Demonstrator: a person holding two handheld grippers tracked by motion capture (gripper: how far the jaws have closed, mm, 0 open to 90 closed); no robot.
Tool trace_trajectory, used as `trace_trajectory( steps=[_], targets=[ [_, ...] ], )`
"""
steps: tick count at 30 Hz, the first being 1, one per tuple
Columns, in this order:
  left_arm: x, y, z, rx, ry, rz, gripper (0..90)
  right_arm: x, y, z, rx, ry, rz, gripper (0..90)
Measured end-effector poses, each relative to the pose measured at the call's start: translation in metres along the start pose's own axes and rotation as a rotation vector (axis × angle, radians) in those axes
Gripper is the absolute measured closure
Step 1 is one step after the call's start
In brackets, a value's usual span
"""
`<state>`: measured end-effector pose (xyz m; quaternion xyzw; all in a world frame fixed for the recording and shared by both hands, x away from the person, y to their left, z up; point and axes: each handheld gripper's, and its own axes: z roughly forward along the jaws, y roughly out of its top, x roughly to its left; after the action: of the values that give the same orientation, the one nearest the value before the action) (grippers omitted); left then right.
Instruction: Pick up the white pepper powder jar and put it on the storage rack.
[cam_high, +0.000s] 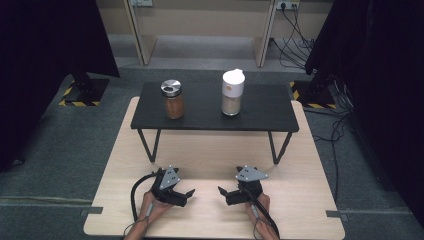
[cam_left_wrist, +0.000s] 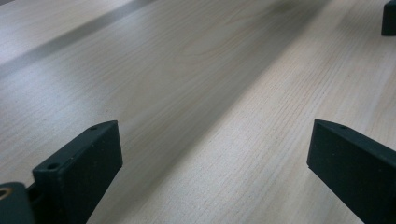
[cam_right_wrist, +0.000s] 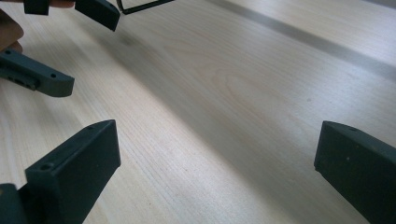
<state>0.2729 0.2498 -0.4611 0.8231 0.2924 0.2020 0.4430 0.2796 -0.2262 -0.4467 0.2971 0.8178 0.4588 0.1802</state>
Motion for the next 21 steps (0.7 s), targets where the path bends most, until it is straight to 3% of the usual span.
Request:
trace_trajectory(
  steps=[6, 21],
  targets=[
    [0.0000, 0.0001, 0.0001, 0.001, 0.000, 0.000, 2.4, 0.0012, -0.0013, 0.0086, 0.034, 0.012, -0.018, 0.8],
    [0.0015, -0.0003, -0.0001, -0.001, -0.003, -0.010, 2.4, 0.0073, 0.0012, 0.0101, 0.049, 0.000, -0.063, 0.8]
  ],
)
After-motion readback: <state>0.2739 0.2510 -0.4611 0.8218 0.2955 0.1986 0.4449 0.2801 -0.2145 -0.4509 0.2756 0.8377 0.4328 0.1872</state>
